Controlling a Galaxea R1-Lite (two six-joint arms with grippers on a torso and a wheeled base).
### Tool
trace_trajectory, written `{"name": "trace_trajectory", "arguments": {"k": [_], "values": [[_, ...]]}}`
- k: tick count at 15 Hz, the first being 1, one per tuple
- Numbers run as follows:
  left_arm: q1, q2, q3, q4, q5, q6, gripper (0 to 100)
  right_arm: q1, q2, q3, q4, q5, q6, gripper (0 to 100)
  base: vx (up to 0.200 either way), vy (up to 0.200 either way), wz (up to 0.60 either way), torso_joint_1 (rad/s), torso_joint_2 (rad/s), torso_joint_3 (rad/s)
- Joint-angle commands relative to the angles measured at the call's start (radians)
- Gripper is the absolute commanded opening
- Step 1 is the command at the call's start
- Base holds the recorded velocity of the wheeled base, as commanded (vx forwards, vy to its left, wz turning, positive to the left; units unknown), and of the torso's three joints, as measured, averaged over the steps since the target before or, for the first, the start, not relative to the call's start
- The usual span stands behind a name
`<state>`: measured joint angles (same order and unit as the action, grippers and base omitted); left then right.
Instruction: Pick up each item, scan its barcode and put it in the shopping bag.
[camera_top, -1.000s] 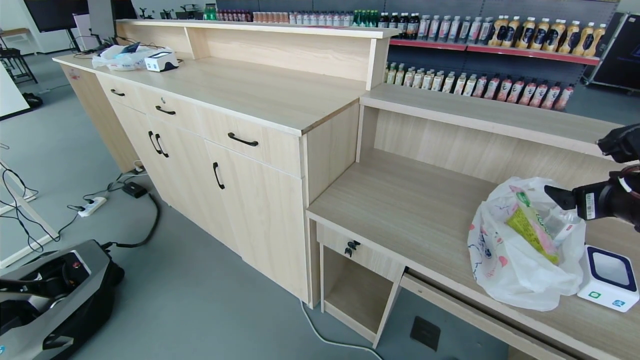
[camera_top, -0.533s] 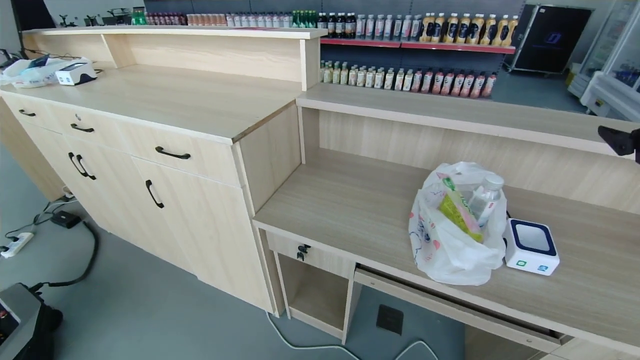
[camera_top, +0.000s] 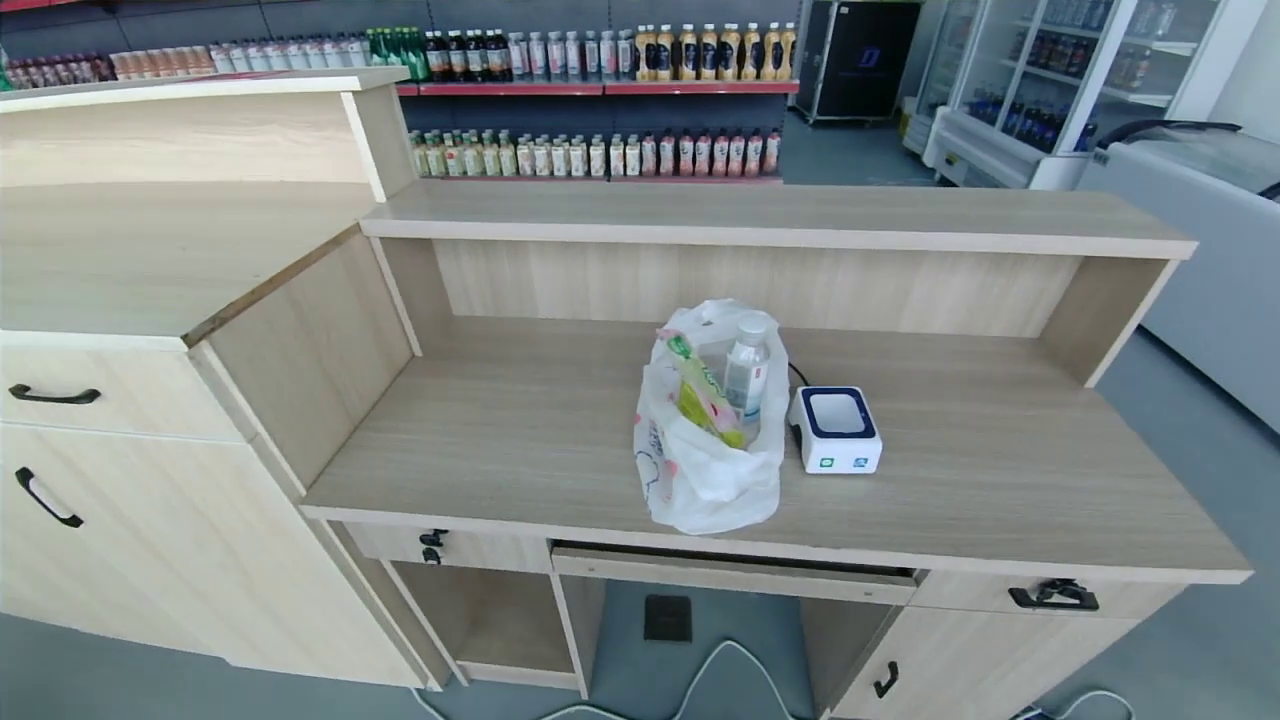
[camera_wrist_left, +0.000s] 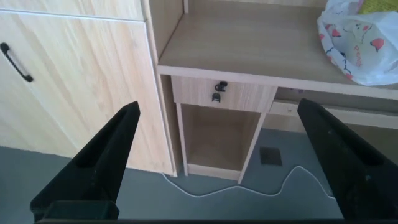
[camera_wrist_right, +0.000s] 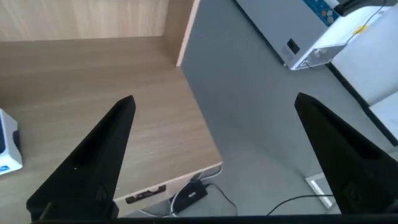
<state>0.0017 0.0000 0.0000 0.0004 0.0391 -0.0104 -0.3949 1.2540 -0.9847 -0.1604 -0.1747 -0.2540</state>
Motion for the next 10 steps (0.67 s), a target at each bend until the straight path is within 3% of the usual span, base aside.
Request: {"name": "trace_trajectory", "arguments": {"k": [1, 3, 5, 7, 8, 9, 10], "values": [[0.0, 0.0, 0.0, 0.0, 0.001, 0.0, 100, 0.002, -0.096, 0.098, -0.021, 0.009, 0.004, 100, 0.0, 0.0, 0.0, 0.0, 0.0, 0.0], [0.0, 0.0, 0.0, 0.0, 0.001, 0.0, 100, 0.025, -0.194, 0.282, -0.1, 0.012, 0.006, 100, 0.0, 0.0, 0.0, 0.0, 0.0, 0.0], [0.0, 0.0, 0.0, 0.0, 0.001, 0.0, 100, 0.062, -0.377, 0.636, -0.232, 0.063, 0.039, 100, 0.0, 0.0, 0.0, 0.0, 0.0, 0.0], [0.0, 0.0, 0.0, 0.0, 0.001, 0.0, 100, 0.163, -0.585, 0.965, -0.36, 0.116, 0.111, 100, 0.0, 0.0, 0.0, 0.0, 0.0, 0.0], [0.0, 0.0, 0.0, 0.0, -0.001, 0.0, 100, 0.202, -0.674, 0.985, -0.326, 0.11, 0.124, 100, 0.0, 0.0, 0.0, 0.0, 0.0, 0.0], [0.0, 0.0, 0.0, 0.0, 0.001, 0.0, 100, 0.252, -0.841, 0.985, -0.082, 0.083, 0.153, 100, 0.0, 0.0, 0.0, 0.0, 0.0, 0.0], [0.0, 0.0, 0.0, 0.0, 0.001, 0.0, 100, 0.269, -0.993, 0.985, 0.076, 0.021, 0.151, 100, 0.0, 0.0, 0.0, 0.0, 0.0, 0.0]]}}
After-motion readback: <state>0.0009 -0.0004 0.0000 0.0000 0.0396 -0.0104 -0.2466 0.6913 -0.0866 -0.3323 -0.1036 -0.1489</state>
